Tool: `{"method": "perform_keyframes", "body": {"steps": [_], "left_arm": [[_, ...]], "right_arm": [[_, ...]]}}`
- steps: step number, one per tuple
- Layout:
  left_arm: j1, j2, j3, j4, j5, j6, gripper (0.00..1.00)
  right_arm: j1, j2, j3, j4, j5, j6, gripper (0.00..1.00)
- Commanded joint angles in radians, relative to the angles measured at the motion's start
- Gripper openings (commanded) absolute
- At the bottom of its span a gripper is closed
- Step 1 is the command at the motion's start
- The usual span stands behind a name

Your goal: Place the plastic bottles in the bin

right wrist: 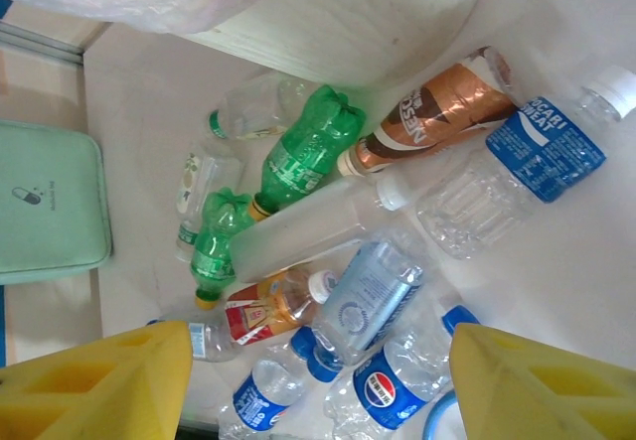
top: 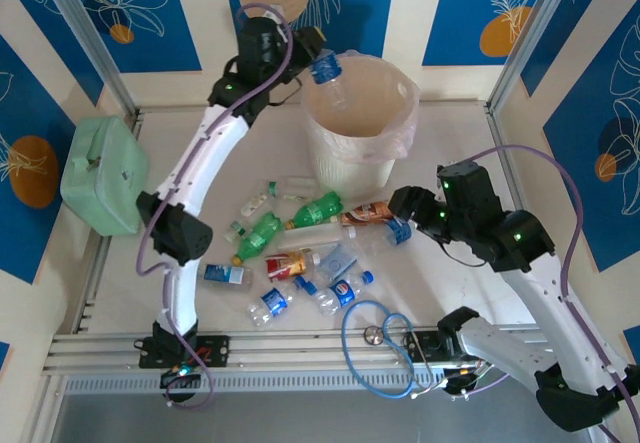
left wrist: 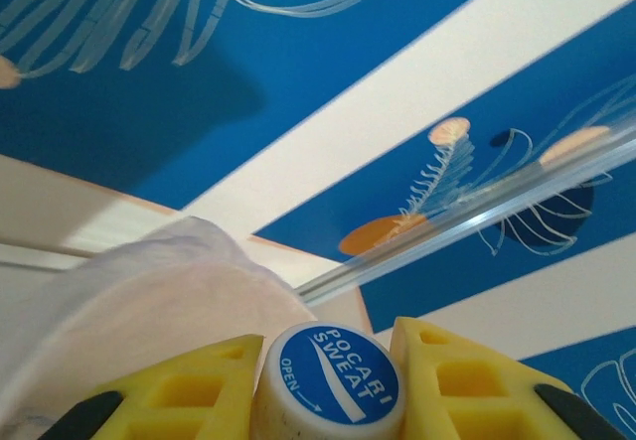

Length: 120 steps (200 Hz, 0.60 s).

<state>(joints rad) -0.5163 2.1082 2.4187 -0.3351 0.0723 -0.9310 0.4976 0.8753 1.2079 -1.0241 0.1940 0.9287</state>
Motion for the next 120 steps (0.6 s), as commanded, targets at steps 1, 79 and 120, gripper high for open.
{"method": "perform_keyframes", "body": {"steps": [1,79,120], "left_arm": [[-0.025,0.048,0.116,0.011,-0.027,0.007,0.00],[-0.061,0.050,0.063,-0.006,-0.050,0.070,0.00],[-0.066,0.027,0.018,0.006,-0.046,0.096,0.59]], "right_arm": [[-0.011,-0.029,-0.018,-0.045,0.022,0.010,0.70],[-0.053,-0.072,-0.096,-0.026,-0.028,0.011,0.70],[-0.057,-0.067,-0.093,-0.030,-0.024,0.017,0.71]]}}
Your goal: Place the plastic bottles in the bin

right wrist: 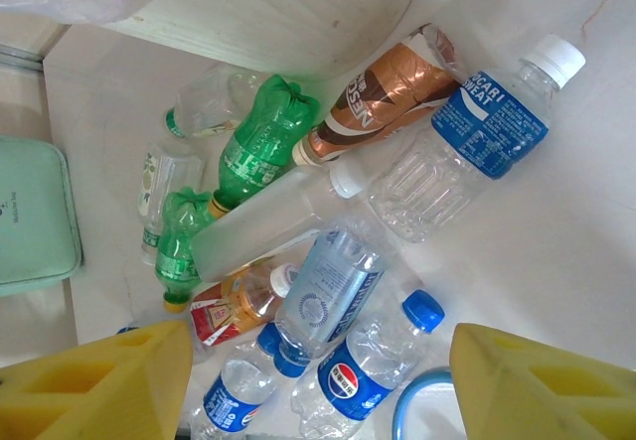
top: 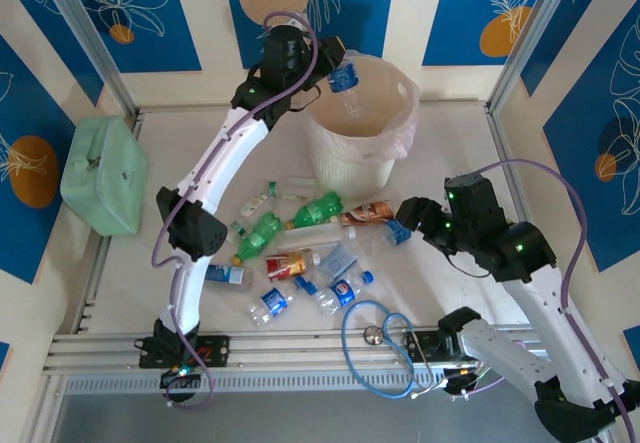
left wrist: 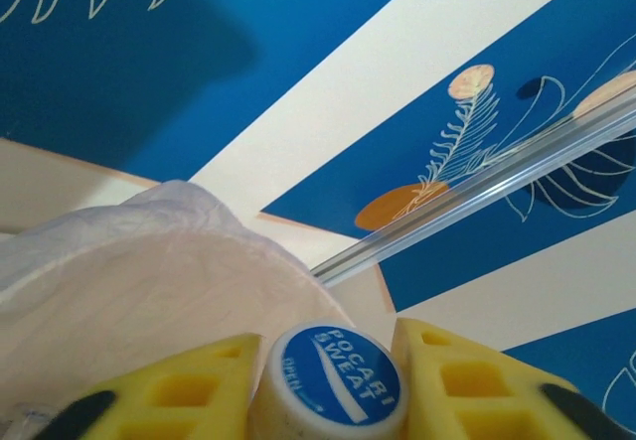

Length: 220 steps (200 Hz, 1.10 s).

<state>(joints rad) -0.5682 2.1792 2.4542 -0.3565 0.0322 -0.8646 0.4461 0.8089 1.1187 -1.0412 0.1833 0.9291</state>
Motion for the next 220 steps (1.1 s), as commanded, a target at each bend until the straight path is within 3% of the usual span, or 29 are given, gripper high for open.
{"method": "perform_keyframes", "body": {"steps": [1,26,64,87,112,151,187,220], "left_arm": [[-0.015,-0.044,-0.017,0.029,-0.005,0.031,0.60],[-0.022,-0.068,-0.017,0.043,0.001,0.064,0.73],[-0.036,-0.167,-0.017,0.010,0.002,0.166,0.77],[-0.057,-0.275,-0.068,-0.081,0.012,0.287,0.77],[-0.085,-0.494,-0.348,-0.085,-0.019,0.406,0.79],[-0.085,-0.854,-0.878,-0.118,-0.095,0.475,0.83],[-0.085,-1.041,-1.182,-0.220,-0.126,0.362,0.83],[-0.085,-1.075,-1.330,-0.166,-0.052,0.224,0.82]], "right_arm": [[-0.006,-0.001,-0.003,-0.013,-0.013,0.017,0.72],[-0.016,0.040,-0.010,-0.049,0.004,0.037,0.75],[-0.063,0.126,-0.064,-0.072,0.021,0.100,0.77],[-0.125,0.163,-0.141,0.001,-0.039,0.121,0.80],[-0.153,0.239,-0.201,0.091,-0.081,0.132,0.81],[-0.153,0.375,-0.199,0.178,-0.101,0.117,0.81],[-0.151,0.477,-0.198,0.246,-0.103,0.124,0.82],[-0.128,0.573,-0.193,0.298,-0.105,0.150,0.82]]}}
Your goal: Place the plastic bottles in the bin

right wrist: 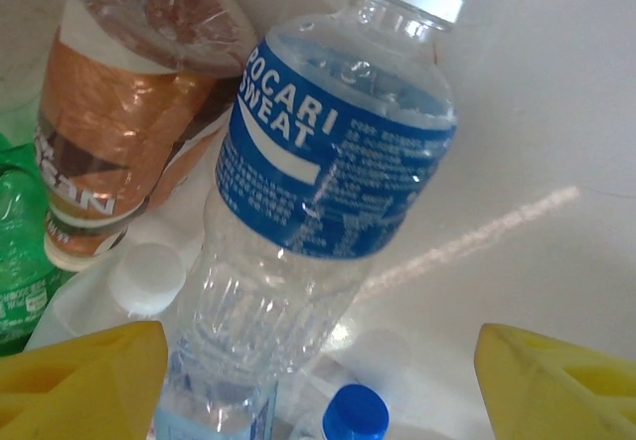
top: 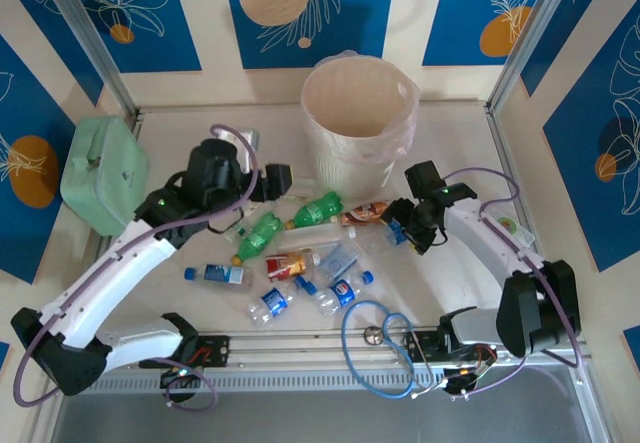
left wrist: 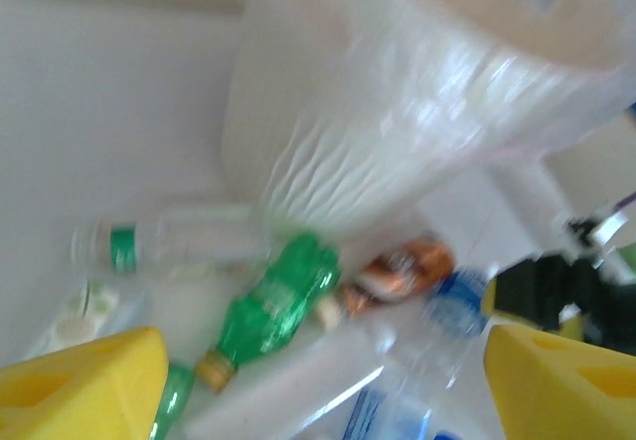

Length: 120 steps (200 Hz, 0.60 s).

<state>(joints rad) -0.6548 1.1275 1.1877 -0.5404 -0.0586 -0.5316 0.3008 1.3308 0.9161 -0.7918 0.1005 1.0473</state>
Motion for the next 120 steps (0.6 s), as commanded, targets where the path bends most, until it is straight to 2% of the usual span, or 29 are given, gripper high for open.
{"method": "perform_keyframes", "body": {"steps": [1,86,120], "left_arm": [[0.002,-0.022,-0.065,0.021,0.042,-0.112,0.82],[0.003,0.036,-0.062,0.021,0.059,-0.120,0.80],[0.003,0.035,-0.070,0.013,0.051,-0.121,0.79]], "right_arm": [[0.018,0.054,0.010,0.050,-0.022,0.034,0.82],[0.011,0.176,-0.010,0.086,-0.032,0.065,0.83],[0.005,0.222,-0.011,0.109,-0.035,0.052,0.78]]}}
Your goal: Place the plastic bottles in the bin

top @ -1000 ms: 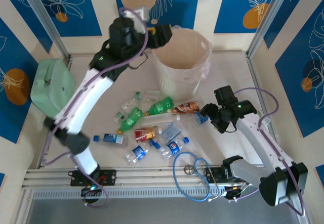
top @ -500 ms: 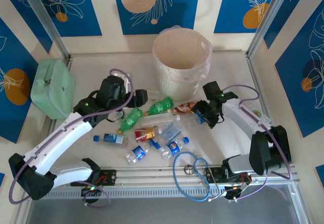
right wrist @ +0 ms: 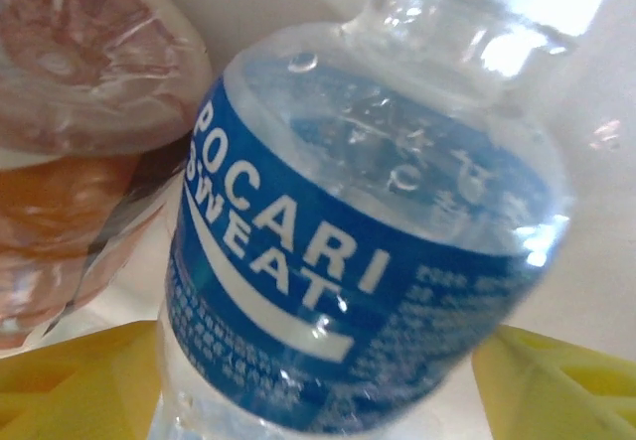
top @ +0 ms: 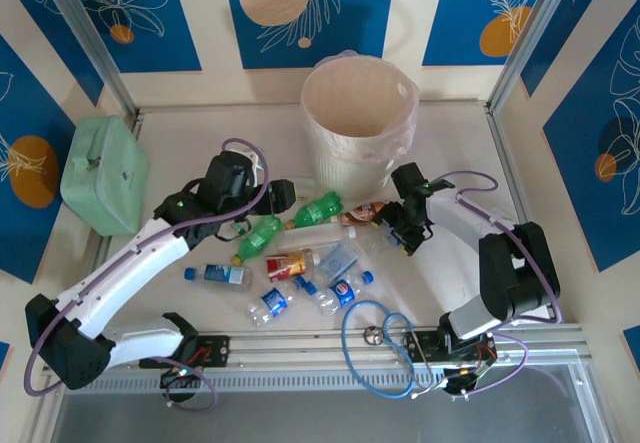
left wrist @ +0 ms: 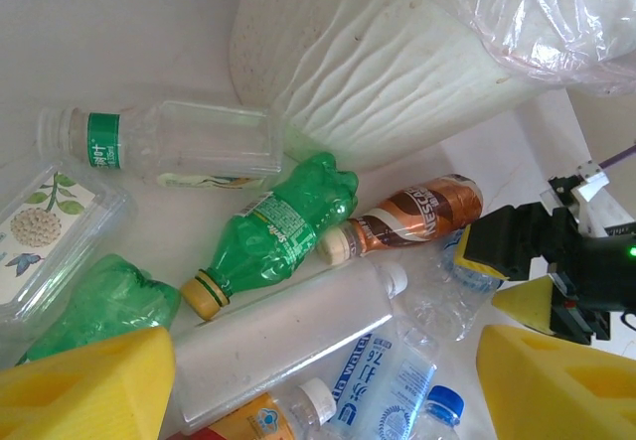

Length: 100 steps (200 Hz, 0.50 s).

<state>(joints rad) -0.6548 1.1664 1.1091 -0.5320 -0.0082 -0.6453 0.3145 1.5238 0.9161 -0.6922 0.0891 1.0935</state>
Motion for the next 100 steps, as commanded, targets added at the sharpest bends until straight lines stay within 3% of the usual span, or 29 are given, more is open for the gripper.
{"method": "perform_keyframes", "body": {"steps": [1,100], "left_arm": [[0.003,-0.004,0.009,0.004,0.001,-0.008,0.79],[0.004,-0.011,0.001,-0.006,-0.019,-0.009,0.78]], "right_arm": [[-0.009,0.030,-0.011,0.010,-0.023,0.005,0.77],[-0.032,0.042,-0.056,0.033,-0.007,-0.001,0.66]]}}
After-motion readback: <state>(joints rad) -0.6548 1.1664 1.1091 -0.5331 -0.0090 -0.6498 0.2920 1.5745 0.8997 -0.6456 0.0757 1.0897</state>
